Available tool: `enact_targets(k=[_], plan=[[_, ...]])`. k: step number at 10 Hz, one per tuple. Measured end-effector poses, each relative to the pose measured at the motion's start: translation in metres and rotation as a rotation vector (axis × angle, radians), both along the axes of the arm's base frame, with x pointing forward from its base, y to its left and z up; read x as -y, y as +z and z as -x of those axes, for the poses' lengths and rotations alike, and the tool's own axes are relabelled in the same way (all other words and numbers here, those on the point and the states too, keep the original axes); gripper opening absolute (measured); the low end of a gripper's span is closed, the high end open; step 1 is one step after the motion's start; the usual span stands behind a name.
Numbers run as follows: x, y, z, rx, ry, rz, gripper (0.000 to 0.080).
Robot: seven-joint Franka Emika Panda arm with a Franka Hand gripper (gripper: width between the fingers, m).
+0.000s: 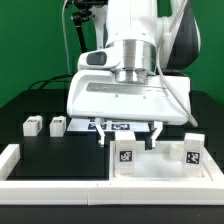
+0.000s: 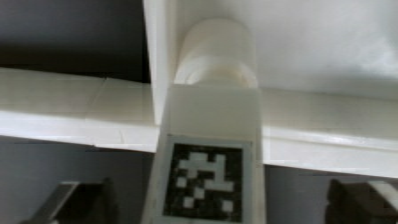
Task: Assemble square table
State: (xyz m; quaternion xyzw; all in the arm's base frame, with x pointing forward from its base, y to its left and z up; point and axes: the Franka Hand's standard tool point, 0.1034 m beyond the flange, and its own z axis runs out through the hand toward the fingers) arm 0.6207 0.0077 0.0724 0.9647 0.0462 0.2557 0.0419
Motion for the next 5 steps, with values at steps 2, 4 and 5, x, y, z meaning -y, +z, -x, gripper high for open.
enact_targets(k=[2, 4, 5], plan=[[0.0, -0.0001, 0.0001, 0.0, 0.0, 0.0, 0.0647], [0.0, -0.0001, 0.0001, 0.0, 0.0, 0.0, 0.0649], [0.0001, -0.0001, 0.0001, 0.0, 0.0, 0.0, 0.0649]])
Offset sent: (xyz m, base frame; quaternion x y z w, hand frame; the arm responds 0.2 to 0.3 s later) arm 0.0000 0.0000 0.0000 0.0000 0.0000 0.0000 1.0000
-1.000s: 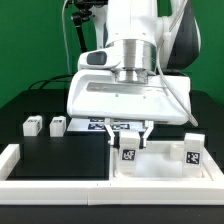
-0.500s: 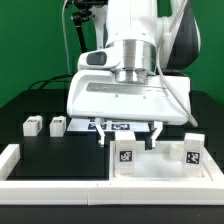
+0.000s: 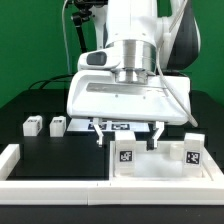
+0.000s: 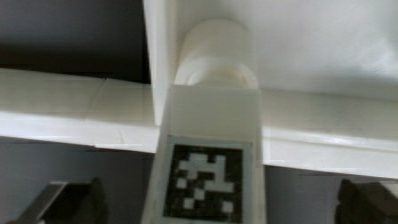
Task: Assemble square table
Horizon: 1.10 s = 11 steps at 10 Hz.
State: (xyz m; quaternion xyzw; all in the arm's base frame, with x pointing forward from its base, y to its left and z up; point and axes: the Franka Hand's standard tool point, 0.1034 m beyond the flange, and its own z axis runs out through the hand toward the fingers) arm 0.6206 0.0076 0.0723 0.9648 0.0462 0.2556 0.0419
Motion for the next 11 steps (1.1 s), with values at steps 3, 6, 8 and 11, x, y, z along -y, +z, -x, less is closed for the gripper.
enact_targets(k=[3, 6, 8, 11], plan=[[0.023, 0.017, -0.001, -0.096, -0.016, -0.034, 0.0649], [0.014, 0.02, -0.006, -0.235, -0.021, -0.091, 0.0649], [-0.002, 0.019, -0.011, -0.383, -0.049, -0.142, 0.0649], [-0.008, 0.008, -0.013, -0.596, -0.035, -0.155, 0.0649]])
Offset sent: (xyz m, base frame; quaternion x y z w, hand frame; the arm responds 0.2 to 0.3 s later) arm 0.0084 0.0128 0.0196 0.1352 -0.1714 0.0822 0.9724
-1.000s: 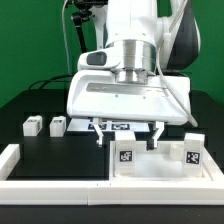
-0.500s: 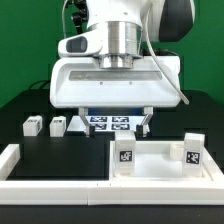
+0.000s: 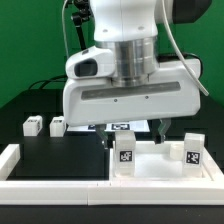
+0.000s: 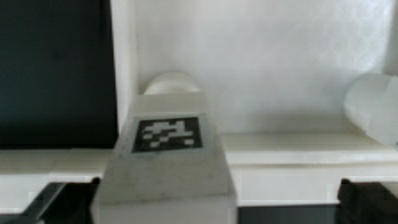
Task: Assemble square table
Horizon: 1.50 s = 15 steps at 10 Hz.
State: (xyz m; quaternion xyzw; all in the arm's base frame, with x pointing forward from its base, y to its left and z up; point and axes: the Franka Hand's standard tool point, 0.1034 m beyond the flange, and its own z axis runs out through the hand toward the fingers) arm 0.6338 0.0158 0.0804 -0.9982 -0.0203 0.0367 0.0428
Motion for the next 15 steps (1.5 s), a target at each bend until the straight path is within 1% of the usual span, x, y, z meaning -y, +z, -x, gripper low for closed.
enact_targets(k=[2, 4, 5, 6, 7, 8, 11, 12, 13, 14, 15], plan=[[0.003, -0.006, 0.0, 0.0, 0.0, 0.004, 0.0649], [0.003, -0.007, 0.0, -0.002, -0.026, 0.004, 0.0649], [0.003, -0.007, 0.0, -0.003, -0.025, 0.004, 0.0533], [0.003, -0.007, 0.0, -0.003, -0.027, 0.005, 0.0396], [0.005, -0.007, 0.0, -0.011, -0.124, 0.016, 0.0396], [0.006, -0.007, 0.0, -0.017, -0.204, 0.021, 0.0296], [0.007, -0.008, 0.0, -0.032, -0.416, 0.038, 0.0296], [0.012, -0.011, -0.001, 0.0, -0.471, 0.043, 0.0296], [0.013, -0.012, -0.001, 0.021, -0.6, 0.05, 0.0293], [0.016, -0.013, -0.003, 0.045, -0.687, 0.048, 0.0293], [0.018, -0.013, -0.003, 0.055, -0.809, 0.035, 0.0293]])
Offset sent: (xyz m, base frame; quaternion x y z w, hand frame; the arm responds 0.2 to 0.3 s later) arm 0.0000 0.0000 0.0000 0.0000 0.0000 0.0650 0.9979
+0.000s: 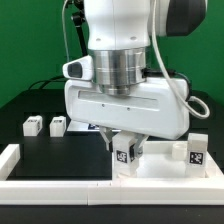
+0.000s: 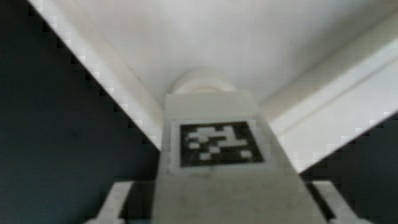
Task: Assemble square table
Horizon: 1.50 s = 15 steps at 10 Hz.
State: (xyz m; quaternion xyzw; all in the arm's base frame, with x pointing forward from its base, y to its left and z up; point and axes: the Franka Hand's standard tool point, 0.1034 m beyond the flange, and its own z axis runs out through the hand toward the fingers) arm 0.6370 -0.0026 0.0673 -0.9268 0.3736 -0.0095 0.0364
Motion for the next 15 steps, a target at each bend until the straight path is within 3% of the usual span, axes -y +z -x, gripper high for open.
enact_targets(k=[3, 6, 8, 9, 10, 11, 15], plan=[[0.001, 0.0, 0.005, -0.016, -0.398, -0.065, 0.0294], [0.001, -0.001, 0.008, -0.027, -0.61, -0.103, 0.0294], [0.0, -0.001, 0.008, -0.023, -0.562, -0.1, 0.0294], [-0.001, -0.001, 0.008, -0.023, -0.551, -0.099, 0.0478], [-0.005, 0.0, 0.006, 0.001, -0.367, -0.069, 0.0478], [-0.011, 0.0, 0.005, 0.02, -0.237, -0.05, 0.0614], [-0.007, 0.0, 0.005, 0.043, 0.081, -0.026, 0.0647]])
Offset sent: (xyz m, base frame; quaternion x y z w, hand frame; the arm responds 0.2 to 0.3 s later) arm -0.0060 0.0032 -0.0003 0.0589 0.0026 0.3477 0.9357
